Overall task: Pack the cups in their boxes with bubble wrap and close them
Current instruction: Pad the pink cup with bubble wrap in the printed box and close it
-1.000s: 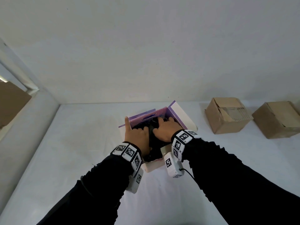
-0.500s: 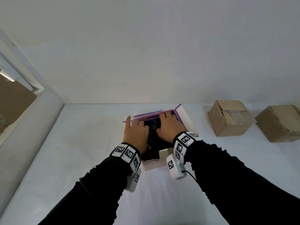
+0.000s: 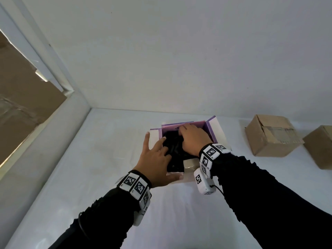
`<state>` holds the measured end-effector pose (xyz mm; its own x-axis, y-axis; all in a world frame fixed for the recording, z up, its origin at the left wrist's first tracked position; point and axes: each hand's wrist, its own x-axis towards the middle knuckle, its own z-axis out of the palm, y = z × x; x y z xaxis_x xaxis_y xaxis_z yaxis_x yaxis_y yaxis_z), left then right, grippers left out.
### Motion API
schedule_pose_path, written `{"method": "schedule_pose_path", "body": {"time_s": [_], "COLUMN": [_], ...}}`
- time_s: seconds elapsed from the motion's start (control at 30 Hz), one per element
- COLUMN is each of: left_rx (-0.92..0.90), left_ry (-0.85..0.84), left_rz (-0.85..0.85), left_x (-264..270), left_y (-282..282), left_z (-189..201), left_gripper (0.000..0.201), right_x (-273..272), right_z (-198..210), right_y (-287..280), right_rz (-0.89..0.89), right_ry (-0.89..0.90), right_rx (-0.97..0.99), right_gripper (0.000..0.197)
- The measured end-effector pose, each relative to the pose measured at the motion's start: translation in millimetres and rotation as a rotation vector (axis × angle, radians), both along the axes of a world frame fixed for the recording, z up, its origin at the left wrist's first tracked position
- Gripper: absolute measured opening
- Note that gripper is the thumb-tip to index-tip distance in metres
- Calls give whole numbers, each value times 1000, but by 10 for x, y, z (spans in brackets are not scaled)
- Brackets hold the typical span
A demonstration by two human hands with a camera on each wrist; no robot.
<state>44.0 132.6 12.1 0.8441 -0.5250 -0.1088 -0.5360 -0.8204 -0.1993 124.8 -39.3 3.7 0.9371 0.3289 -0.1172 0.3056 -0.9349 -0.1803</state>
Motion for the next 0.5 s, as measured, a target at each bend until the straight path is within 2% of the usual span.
{"method": "schedule_pose_path", "body": {"time_s": [0.07,0.1,0.2,0.3,0.43,0.5], "left_rx": [16,18,-17,-36,-61,-102], "left_ry": [3,2,-8,-20,-74,-109], "left_rz": [-3,1,25,24,-13,-15], "left_x": [-1,-4,-30,-67,-104,-113], "left_y": [10,14,52,127,160,158], "left_z": [7,16,5,-70,-175,-202], "left_gripper": [76,70,56,45,30,28], "right_x": [5,1,1,35,73,76], "right_z": [-9,-33,-141,-175,-129,-141], "right_y": [40,58,83,102,163,167], "right_rz": [86,119,136,112,160,194], "right_ry": [86,115,117,122,-16,0], "right_rx": [99,85,-102,-168,-70,-35], "right_gripper": [50,54,57,52,53,59]}}
